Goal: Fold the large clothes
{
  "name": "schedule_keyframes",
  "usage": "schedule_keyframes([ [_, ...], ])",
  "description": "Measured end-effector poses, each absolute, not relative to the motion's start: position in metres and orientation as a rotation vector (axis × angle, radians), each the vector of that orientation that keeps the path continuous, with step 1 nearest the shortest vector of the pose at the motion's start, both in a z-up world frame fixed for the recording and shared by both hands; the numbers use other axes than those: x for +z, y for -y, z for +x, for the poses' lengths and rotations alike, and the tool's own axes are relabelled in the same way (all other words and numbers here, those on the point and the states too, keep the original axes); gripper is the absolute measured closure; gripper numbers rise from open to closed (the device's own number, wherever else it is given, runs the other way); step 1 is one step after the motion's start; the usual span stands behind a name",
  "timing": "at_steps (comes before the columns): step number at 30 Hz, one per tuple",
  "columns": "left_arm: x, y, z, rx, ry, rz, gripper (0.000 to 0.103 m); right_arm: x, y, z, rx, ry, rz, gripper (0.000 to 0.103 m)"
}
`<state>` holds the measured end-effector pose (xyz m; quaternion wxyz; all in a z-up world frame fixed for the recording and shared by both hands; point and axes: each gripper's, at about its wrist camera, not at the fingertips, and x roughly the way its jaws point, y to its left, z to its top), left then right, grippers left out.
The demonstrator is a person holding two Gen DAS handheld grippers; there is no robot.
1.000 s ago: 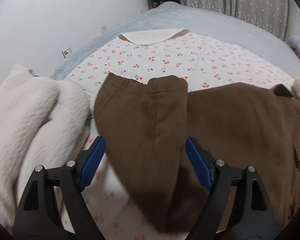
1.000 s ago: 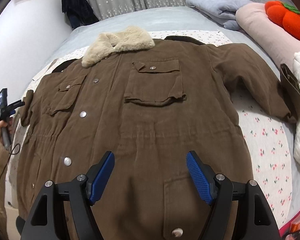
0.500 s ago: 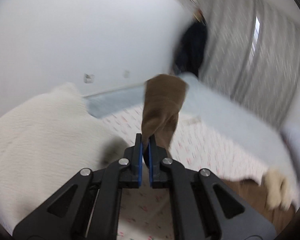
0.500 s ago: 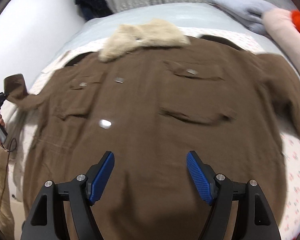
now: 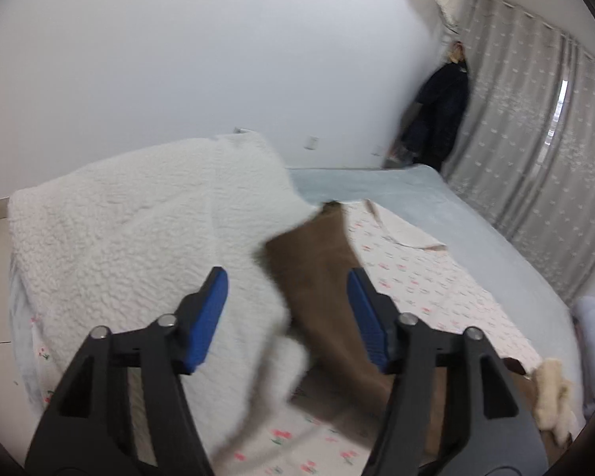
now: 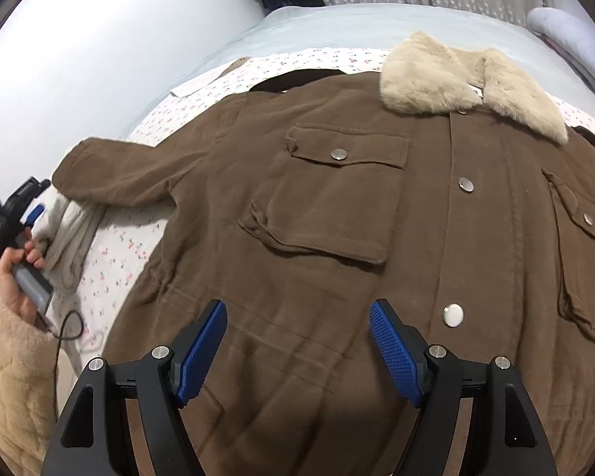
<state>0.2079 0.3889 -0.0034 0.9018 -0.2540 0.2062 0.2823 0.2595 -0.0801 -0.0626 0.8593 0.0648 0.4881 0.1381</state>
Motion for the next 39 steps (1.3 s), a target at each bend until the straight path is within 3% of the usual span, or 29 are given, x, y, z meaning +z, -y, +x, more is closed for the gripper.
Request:
schedule_keyframes([
  [4, 0.000, -0.359, 0.225, 0.429, -0.580, -0.514, 0.026, -0.060, 0.110, 0.252, 0.236, -1.011, 0.193, 0.026],
  [9, -0.002, -0.288, 0.240, 0.253, -0.698, -0.392, 0.020, -0.050, 0.196, 0.221, 0.041, -0.983, 0.246, 0.026],
  [21, 0.000, -0.111, 0.220, -0.112, -0.815, -0.067, 0.020, -0.003, 0.461, 0.098, -0.658, -0.795, 0.286, 0.023],
  [28, 0.000, -0.011, 0.220, -0.238, -0.818, 0.092, 0.020, -0.028, 0.536, 0.116, -0.738, -0.895, 0.229, 0.025],
  [29, 0.000, 0.000, 0.220, -0.252, -0.816, 0.103, 0.020, -0.034, 0.539, 0.121, -0.742, -0.914, 0.212, 0.026],
  [30, 0.002, 0.020, 0.220, -0.286, -0.812, 0.120, 0.020, -0.039, 0.540, 0.127, -0.742, -0.927, 0.187, 0.038],
  [31, 0.003, 0.033, 0.221, -0.308, -0.808, 0.128, 0.020, -0.044, 0.541, 0.135, -0.737, -0.936, 0.137, 0.073],
  [32, 0.003, 0.051, 0.224, -0.340, -0.798, 0.140, 0.020, -0.047, 0.543, 0.139, -0.739, -0.944, 0.103, 0.095],
  [37, 0.007, 0.145, 0.244, -0.480, -0.736, 0.159, 0.020, -0.005, 0.563, 0.127, -0.687, -0.833, 0.168, 0.096],
  [39, 0.008, 0.184, 0.257, -0.524, -0.720, 0.143, 0.026, 0.027, 0.575, 0.111, -0.671, -0.750, 0.199, 0.096],
])
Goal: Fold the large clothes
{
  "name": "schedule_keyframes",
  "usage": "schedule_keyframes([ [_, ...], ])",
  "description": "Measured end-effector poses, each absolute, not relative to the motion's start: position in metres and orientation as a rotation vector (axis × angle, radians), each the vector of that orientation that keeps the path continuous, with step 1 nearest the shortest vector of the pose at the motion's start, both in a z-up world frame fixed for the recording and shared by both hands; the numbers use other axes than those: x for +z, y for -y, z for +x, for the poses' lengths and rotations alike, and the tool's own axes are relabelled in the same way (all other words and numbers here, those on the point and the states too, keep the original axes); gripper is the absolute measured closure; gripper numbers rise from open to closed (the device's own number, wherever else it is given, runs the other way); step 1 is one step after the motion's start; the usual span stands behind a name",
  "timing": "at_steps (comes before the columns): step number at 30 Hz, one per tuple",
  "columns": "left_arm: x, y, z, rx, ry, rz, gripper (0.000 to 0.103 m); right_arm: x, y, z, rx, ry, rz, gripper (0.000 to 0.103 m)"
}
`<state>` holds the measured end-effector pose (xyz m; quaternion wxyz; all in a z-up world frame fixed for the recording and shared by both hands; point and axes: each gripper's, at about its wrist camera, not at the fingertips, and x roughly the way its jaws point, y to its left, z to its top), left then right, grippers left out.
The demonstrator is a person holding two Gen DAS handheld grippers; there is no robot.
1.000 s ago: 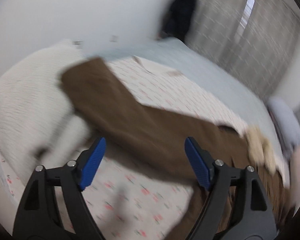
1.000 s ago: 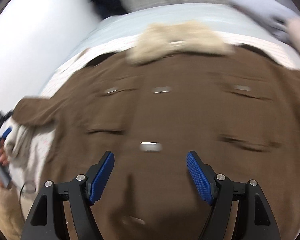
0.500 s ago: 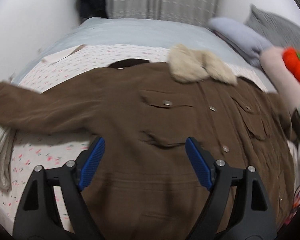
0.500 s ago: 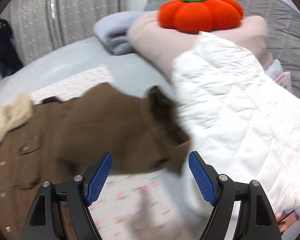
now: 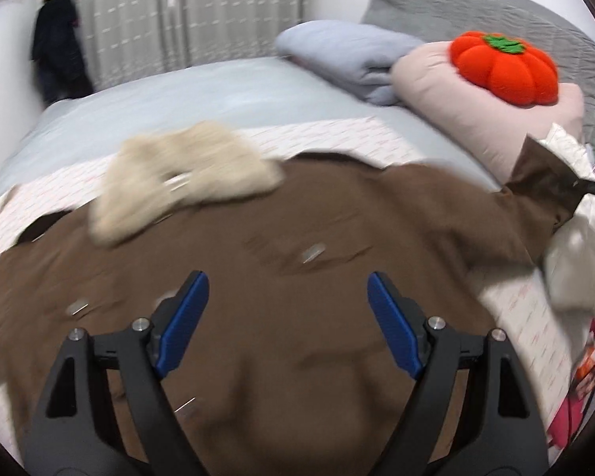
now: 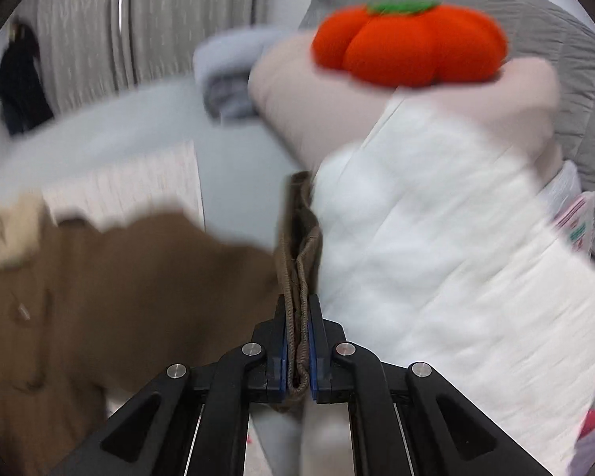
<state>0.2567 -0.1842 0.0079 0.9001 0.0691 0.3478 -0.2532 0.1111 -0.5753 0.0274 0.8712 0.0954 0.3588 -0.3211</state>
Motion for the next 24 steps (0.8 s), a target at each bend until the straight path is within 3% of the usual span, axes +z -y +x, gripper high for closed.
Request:
schedule_keyframes([
  [5, -0.004, 0.280, 0.287, -0.623, -0.757, 0.012, 0.051, 0.088, 0.623, 0.071, -0.634, -0.588, 0.309, 0.096],
  [9, -0.042, 0.355, 0.287, -0.748, -0.869, -0.055, 0.063, 0.092, 0.642, 0.044, -0.591, -0.538, 0.386, 0.096],
  [12, -0.089, 0.394, 0.286, -0.793, -1.006, -0.008, 0.065, 0.081, 0.641, 0.033, -0.561, -0.525, 0.404, 0.096],
  [14, -0.090, 0.406, 0.279, -0.788, -0.943, 0.064, 0.065, 0.072, 0.641, 0.038, -0.510, -0.535, 0.429, 0.096],
  [19, -0.072, 0.386, 0.284, -0.822, -1.027, 0.027, 0.061, 0.085, 0.626, 0.046, -0.489, -0.512, 0.373, 0.096],
  [20, -0.066, 0.379, 0.283, -0.819, -1.038, 0.012, 0.057, 0.093, 0.622, 0.047, -0.472, -0.498, 0.369, 0.096],
  [22, -0.049, 0.358, 0.280, -0.777, -1.036, -0.011, 0.031, 0.110, 0.607, 0.054, -0.435, -0.474, 0.356, 0.096],
  [24, -0.034, 0.338, 0.278, -0.727, -1.009, -0.023, 0.028, 0.123, 0.591, 0.059, -0.398, -0.459, 0.346, 0.096],
])
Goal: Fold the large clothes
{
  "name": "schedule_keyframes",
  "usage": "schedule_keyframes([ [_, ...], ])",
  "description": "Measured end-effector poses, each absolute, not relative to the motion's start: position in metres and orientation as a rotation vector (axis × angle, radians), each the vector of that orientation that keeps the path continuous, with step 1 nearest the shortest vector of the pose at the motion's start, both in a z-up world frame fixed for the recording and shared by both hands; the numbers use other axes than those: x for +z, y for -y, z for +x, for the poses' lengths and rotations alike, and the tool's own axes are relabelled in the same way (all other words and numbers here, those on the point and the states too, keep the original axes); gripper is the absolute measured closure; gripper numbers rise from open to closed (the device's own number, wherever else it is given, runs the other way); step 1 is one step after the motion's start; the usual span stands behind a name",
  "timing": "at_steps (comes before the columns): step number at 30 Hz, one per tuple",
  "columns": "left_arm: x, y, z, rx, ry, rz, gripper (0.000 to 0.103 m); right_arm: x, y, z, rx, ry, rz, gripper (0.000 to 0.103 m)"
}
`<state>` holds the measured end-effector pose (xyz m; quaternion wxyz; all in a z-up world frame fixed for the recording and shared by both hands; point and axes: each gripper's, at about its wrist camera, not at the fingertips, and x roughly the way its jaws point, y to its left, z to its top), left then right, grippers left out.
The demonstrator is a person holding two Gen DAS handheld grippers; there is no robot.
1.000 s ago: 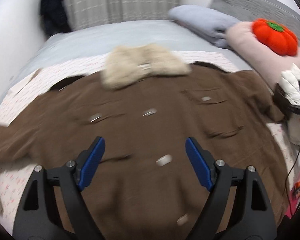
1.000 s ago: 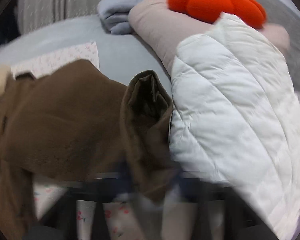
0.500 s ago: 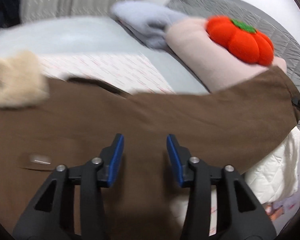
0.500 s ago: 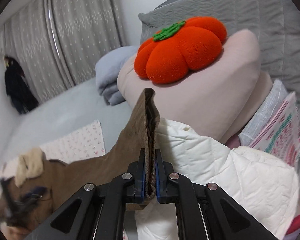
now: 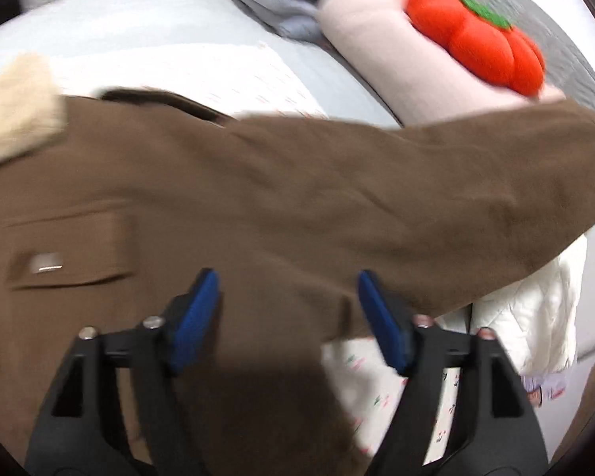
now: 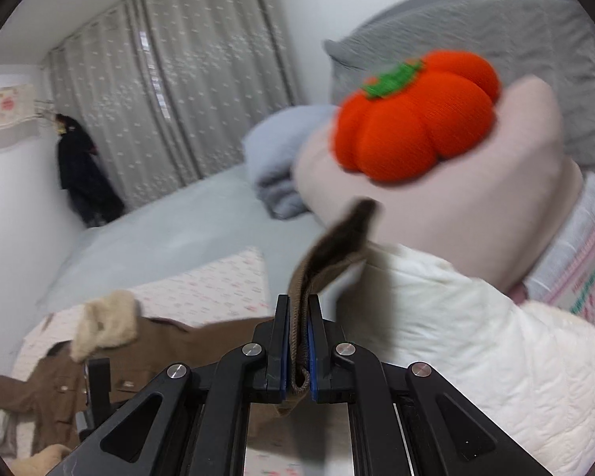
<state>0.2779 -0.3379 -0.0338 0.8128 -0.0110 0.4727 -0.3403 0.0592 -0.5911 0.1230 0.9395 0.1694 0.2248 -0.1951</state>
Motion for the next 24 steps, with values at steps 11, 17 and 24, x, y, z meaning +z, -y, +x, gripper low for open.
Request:
schedule_keyframes([
  [11, 0.015, 0.153, 0.278, -0.487, -0.931, -0.005, 0.019, 0.176, 0.471, 0.128, -0.196, -0.447, 0.255, 0.096],
  [17, 0.001, 0.064, 0.290, -0.363, -0.926, -0.047, 0.018, 0.170, 0.387, 0.185, -0.066, -0.495, 0.230, 0.096],
  [24, -0.023, -0.011, 0.295, -0.307, -0.932, -0.169, 0.018, 0.121, 0.281, 0.255, 0.103, -0.599, 0.208, 0.095],
])
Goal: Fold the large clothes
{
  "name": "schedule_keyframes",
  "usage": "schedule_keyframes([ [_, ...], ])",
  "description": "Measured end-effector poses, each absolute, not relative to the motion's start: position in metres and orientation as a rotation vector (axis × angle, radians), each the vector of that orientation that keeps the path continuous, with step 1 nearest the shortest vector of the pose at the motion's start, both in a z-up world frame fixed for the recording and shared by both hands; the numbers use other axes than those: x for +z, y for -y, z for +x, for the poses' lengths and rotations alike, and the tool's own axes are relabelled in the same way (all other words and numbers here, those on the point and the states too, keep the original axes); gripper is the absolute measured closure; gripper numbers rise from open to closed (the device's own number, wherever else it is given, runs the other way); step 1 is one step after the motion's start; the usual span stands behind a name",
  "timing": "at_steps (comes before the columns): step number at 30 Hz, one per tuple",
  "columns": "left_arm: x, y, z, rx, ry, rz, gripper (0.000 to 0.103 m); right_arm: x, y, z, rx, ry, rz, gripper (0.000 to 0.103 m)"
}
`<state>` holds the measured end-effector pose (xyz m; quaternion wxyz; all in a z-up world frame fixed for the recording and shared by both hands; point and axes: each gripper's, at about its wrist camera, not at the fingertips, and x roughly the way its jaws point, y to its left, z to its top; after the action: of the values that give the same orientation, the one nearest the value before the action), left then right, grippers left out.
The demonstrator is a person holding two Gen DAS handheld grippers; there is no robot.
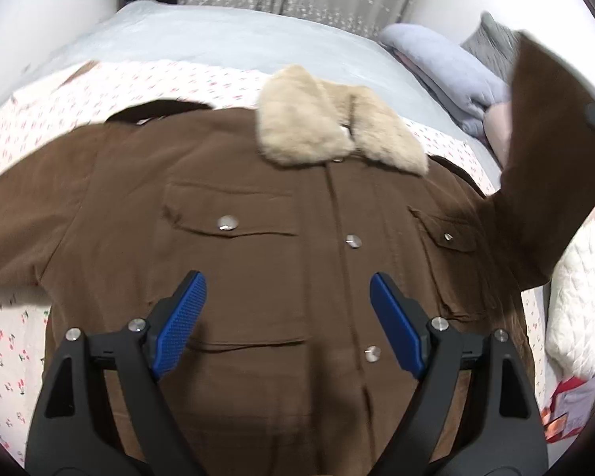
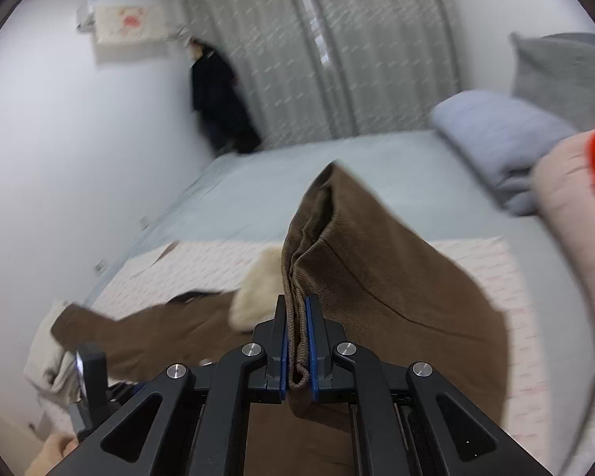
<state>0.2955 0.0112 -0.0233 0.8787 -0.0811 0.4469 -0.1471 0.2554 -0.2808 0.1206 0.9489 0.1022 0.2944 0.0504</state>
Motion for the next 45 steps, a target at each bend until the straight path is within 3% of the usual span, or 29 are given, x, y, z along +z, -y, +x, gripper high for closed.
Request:
schedule_keyframes([
  [5, -0.042, -0.040, 0.313, -0.241, -0.961, -0.229, 0.018, 0.058, 0.219, 0.301, 0.216, -0.714, 0.245, 0.094],
  [8, -0.049, -0.052, 0.319, -0.231, -0.956, -0.306, 0.018, 0.012, 0.198, 0.319, 0.286, -0.798, 0.303, 0.086],
  [12, -0.056, -0.052, 0.324, -0.291, -0.970, -0.358, 0.018, -0.020, 0.193, 0.319, 0.326, -0.878, 0.332, 0.054],
  [18, -0.064, -0.022, 0.334, -0.409, -0.971, -0.342, 0.019, -0.009, 0.241, 0.273, 0.203, -0.825, 0.344, 0.042],
  [22, -0.081, 0.012, 0.352, -0.476, -1.062, -0.364, 0.038, -0.008, 0.295, 0.241, 0.105, -0.791, 0.415, 0.039],
  [26, -0.084, 0.035, 0.355, -0.434, -1.057, -0.285, 0.044, -0.016, 0.342, 0.222, 0.061, -0.768, 0.499, 0.035],
  [28, -0.081, 0.046, 0.355, -0.427, -1.030, -0.227, 0.088, -0.013, 0.360, 0.217, -0.023, -0.741, 0.484, 0.034],
  [30, -0.078, 0.056, 0.353, -0.389, -1.013, -0.157, 0.097, -0.012, 0.382, 0.209, -0.079, -0.707, 0.498, 0.032],
  [38, -0.021, 0.040, 0.331, -0.310, -0.754, -0.148, 0.099, -0.039, 0.448, 0.189, -0.213, -0.669, 0.656, 0.032],
  [41, -0.044, 0.041, 0.347, -0.255, -0.833, -0.120, 0.097, -0.051, 0.442, 0.198, -0.214, -0.691, 0.613, 0.050],
  [43, -0.073, 0.047, 0.361, -0.218, -0.927, -0.049, 0.092, -0.063, 0.429, 0.210, -0.213, -0.755, 0.525, 0.077],
  [45, -0.083, 0.047, 0.358, -0.216, -0.893, -0.003, 0.084, -0.083, 0.419, 0.225, -0.292, -0.840, 0.405, 0.083],
])
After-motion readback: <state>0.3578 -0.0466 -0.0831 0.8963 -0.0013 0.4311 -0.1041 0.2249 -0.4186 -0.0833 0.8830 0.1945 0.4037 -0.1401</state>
